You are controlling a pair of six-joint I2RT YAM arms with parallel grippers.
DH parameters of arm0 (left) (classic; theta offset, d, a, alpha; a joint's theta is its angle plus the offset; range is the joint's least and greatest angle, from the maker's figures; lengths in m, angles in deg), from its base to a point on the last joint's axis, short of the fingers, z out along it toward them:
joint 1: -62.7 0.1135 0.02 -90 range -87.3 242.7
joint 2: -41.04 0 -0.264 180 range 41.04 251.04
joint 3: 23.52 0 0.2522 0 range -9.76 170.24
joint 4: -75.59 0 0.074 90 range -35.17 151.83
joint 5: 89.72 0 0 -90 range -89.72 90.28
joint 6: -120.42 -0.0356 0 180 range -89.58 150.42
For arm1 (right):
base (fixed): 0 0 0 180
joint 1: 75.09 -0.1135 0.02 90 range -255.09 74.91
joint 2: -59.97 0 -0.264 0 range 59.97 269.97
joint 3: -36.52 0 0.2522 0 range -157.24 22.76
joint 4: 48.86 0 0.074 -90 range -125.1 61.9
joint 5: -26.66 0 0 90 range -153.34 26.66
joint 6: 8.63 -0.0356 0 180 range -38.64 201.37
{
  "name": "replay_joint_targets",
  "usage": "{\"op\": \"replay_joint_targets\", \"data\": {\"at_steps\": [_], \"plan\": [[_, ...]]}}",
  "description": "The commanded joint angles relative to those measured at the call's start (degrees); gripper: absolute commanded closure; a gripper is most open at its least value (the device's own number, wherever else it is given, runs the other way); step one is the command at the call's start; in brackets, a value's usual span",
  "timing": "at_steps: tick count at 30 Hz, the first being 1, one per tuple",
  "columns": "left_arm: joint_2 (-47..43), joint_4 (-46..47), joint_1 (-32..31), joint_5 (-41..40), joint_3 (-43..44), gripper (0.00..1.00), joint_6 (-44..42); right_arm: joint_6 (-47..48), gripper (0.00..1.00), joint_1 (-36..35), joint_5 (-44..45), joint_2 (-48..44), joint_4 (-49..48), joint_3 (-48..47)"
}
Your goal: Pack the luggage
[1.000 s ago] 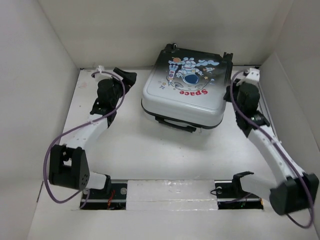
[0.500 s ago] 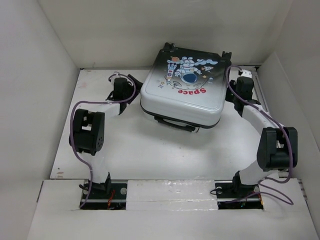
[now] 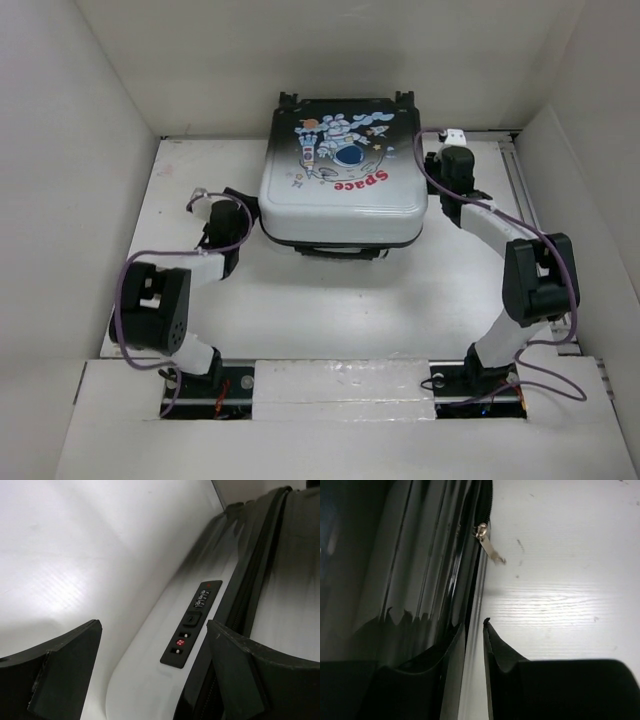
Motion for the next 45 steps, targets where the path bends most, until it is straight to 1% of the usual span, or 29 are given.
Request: {"op": "replay_joint_targets", "data": {"at_steps": [1,3,6,9,12,13,14,16,18,21,22,23,25,28,30,31,32,33,34,35,36,37,38,39,40,41,43,44,45], "plan": [[-7.8,2.0,-13.1,14.1,-6.5,0.17,-5.4,-1.4,0.72,-18.2,-23.9,0.9,-2.3,-2.0],[-11.1,2.0,-14.2,12.9,-11.1,0.17,-4.9,-1.4,0.72,-18.3,-23.9,0.9,-2.3,-2.5],[-17.3,2.0,-15.5,12.9,-14.4,0.17,-3.8,-1.4,0.71,-16.7,-25.4,1.6,-1.7,-3.8],[-22.6,0.7,-17.4,12.0,-16.4,0.17,-3.1,-1.4,0.66,-15.1,-26.5,3.7,-0.3,-7.9],[-28.1,-4.6,-23.6,6.2,-16.4,0.17,-3.1,-0.9,0.62,-12.7,-28.7,8.5,4.2,-14.9],[-29.6,-6.4,-25.0,1.8,-16.4,0.17,-3.1,-0.9,0.61,-11.3,-30.3,10.0,5.6,-17.3],[-32.5,-8.4,-26.8,-0.3,-15.6,0.17,-3.1,-0.4,0.61,-10.7,-31.0,11.1,6.6,-21.1],[-36.1,-12.3,-27.3,-4.8,-15.0,0.17,-3.1,-0.9,0.58,-9.6,-32.5,13.3,7.4,-23.7],[-41.8,-14.5,-27.3,-7.6,-15.0,0.17,-3.7,-1.4,0.52,-7.0,-34.3,14.5,8.0,-27.0],[-47.2,-16.7,-27.3,-10.1,-15.0,0.17,-4.3,-3.1,0.46,-4.7,-35.0,15.3,9.9,-31.1],[-48.1,-19.3,-27.3,-11.9,-14.2,0.17,-4.9,-3.1,0.42,-4.1,-35.0,14.4,9.9,-31.1],[-48.8,-20.7,-27.3,-15.9,-13.5,0.17,-5.6,-3.8,0.41,-3.5,-33.7,13.5,9.9,-31.1],[-50.6,-22.4,-27.3,-18.8,-11.4,0.17,-6.4,-5.4,0.37,-1.5,-30.8,9.6,8.4,-28.6],[-51.8,-21.9,-27.3,-21.0,-9.4,0.17,-8.7,-7.9,0.36,2.3,-30.3,5.0,4.4,-23.5],[-52.4,-21.8,-27.3,-23.2,-8.2,0.17,-9.8,-9.1,0.36,4.1,-31.1,-1.6,-0.5,-19.2],[-52.4,-21.8,-27.3,-23.2,-7.1,0.17,-10.4,-9.6,0.36,5.2,-31.1,-4.2,-1.9,-14.0],[-52.9,-21.2,-27.3,-24.1,-7.0,0.17,-10.4,-9.6,0.38,5.2,-31.1,-10.0,-3.1,-10.9],[-53.7,-20.5,-27.3,-24.6,-6.3,0.17,-11.3,-9.6,0.4,5.9,-30.4,-13.2,-4.7,-7.3],[-53.7,-20.5,-27.3,-25.6,-6.3,0.17,-12.0,-9.6,0.41,5.9,-30.4,-16.5,-8.9,-3.3],[-55.1,-20.5,-27.3,-26.1,-6.3,0.17,-12.0,-9.1,0.43,5.9,-29.8,-19.8,-10.9,5.0],[-55.8,-19.8,-27.3,-26.7,-5.8,0.17,-12.6,-9.1,0.51,5.9,-29.8,-26.0,-12.5,9.4],[-56.5,-19.8,-27.3,-27.3,-5.8,0.17,-12.6,-9.1,0.57,5.1,-29.8,-29.0,-16.5,13.8],[-57.1,-19.8,-27.3,-27.3,-5.8,0.17,-12.6,-8.5,0.61,3.8,-28.9,-31.7,-18.5,22.5],[-57.6,-19.3,-27.3,-26.5,-5.8,0.16,-12.6,-8.5,0.73,3.1,-27.3,-36.4,-19.8,26.7],[-57.6,-18.7,-27.3,-25.7,-6.4,0.16,-12.6,-10.4,0.83,2.3,-25.2,-38.6,-23.2,30.7],[-57.6,-18.7,-27.3,-23.8,-6.4,0.16,-11.9,-11.1,0.89,0.9,-22.2,-40.4,-25.9,38.9],[-54.5,-19.6,-26.8,-21.8,-5.8,0.15,-11.3,-11.7,0.91,0.3,-18.3,-43.7,-32.3,45.7],[-53.2,-20.2,-26.8,-20.4,-5.8,0.15,-10.7,-11.7,0.91,0.3,-18.3,-43.7,-35.2,47.6],[-52.1,-20.2,-26.8,-20.4,-5.0,0.15,-10.7,-11.7,0.9,0.8,-18.9,-43.7,-35.3,48.4]]}}
